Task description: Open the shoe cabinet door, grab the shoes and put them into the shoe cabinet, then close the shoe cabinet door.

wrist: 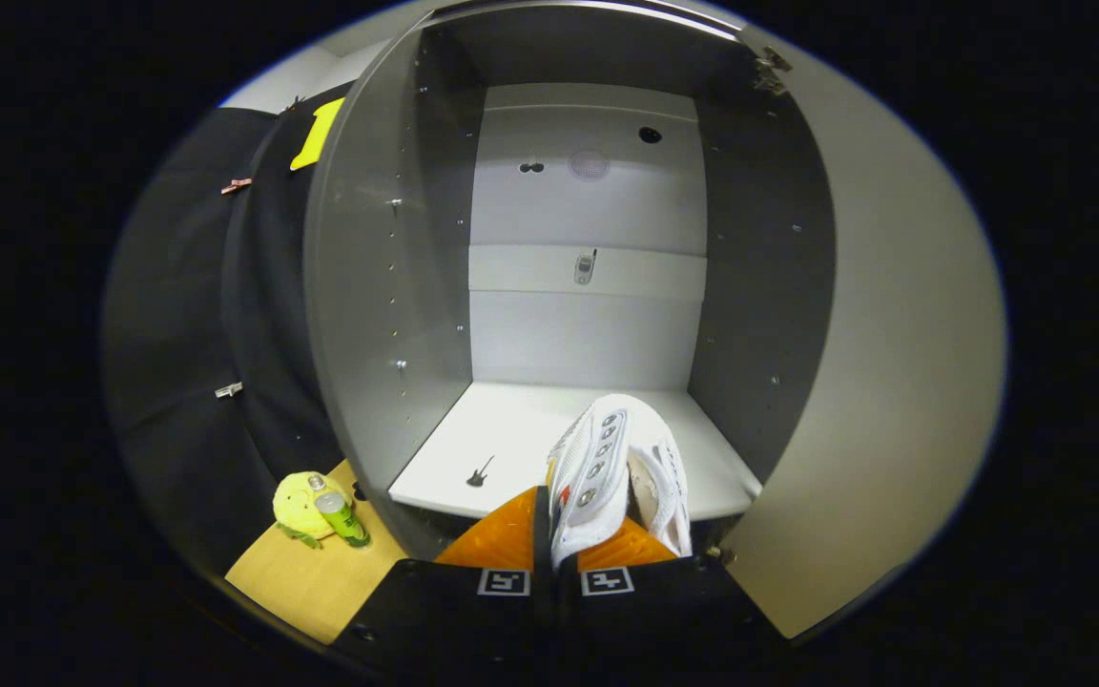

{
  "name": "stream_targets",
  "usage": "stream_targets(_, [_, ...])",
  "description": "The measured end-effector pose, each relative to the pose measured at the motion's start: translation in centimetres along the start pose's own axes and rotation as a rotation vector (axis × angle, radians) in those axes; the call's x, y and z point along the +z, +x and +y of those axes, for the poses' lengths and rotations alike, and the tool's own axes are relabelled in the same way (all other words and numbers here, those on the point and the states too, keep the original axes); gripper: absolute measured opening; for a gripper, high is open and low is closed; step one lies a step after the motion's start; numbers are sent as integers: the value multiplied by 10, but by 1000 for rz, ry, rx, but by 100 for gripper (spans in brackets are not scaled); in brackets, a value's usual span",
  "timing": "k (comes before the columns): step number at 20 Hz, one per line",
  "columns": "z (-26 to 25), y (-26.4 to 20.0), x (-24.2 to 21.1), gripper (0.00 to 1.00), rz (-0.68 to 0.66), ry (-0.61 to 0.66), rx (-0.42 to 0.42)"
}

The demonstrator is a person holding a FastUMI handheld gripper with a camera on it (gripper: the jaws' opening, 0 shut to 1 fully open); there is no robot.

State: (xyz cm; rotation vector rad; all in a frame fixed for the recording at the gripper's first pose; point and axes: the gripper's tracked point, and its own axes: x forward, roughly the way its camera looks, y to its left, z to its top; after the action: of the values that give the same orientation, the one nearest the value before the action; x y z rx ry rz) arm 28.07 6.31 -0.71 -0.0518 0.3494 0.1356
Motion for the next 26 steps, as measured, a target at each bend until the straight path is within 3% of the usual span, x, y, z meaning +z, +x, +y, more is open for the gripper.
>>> stream_targets(7, [-20, 96, 27, 5, -3, -30, 11])
stream_targets(15, [-16, 182, 10, 4, 40, -43, 28])
stream_targets(24, [-13, 199, -14, 5, 128, -16, 14])
stream_targets(26, [-12, 200, -16, 11, 127, -2, 5])
